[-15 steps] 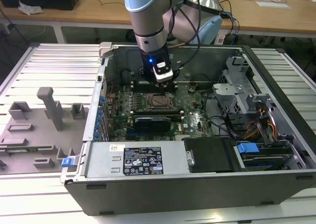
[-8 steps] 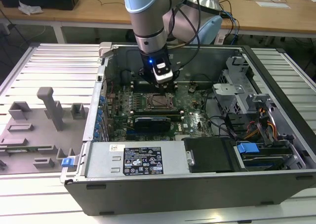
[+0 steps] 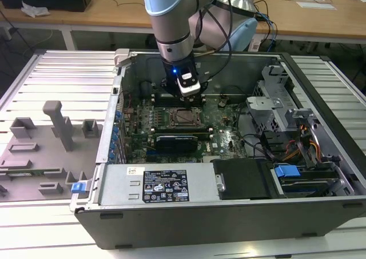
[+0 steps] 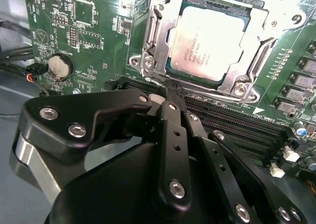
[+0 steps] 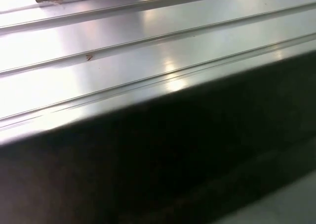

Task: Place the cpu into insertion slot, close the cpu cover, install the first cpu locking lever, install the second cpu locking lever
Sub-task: 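Install the first cpu locking lever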

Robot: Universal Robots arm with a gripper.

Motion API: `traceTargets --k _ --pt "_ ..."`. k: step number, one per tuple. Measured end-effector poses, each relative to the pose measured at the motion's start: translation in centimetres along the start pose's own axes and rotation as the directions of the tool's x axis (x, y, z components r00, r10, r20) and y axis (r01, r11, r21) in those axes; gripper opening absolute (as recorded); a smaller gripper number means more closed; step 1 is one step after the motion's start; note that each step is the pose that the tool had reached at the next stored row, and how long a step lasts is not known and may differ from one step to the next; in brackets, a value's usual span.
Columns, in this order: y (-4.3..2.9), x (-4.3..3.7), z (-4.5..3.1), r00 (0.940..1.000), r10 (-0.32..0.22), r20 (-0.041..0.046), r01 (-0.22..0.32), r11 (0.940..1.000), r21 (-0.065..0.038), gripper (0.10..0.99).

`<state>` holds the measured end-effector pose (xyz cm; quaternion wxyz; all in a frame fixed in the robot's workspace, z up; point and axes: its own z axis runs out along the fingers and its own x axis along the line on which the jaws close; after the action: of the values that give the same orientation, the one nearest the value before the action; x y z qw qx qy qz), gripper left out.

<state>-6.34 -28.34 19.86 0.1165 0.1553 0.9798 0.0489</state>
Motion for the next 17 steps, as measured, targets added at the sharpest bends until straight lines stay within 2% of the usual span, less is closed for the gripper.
traceTargets --k 7,13,14,15,16,17 --pt "0.24 -0.39 -1.76 1.0 -0.003 0.003 0.003 0.9999 0.01 0.106" --pt "0.26 -0.41 -1.91 1.0 -0.003 0.0026 0.003 0.9999 0.011 0.106" --pt "0.26 -0.44 -1.89 1.0 -0.002 -0.0076 0.002 0.9999 0.014 0.106" --pt "0.28 -0.49 -1.88 0.9997 -0.001 -0.0251 0.001 0.9998 0.02 0.106" --pt "0.31 -0.59 -1.83 0.9986 0.001 -0.0526 0.001 0.9995 0.03 0.106" --pt "0.34 -0.71 -1.78 0.9963 0.004 -0.0855 0.0 0.999 0.044 0.106"
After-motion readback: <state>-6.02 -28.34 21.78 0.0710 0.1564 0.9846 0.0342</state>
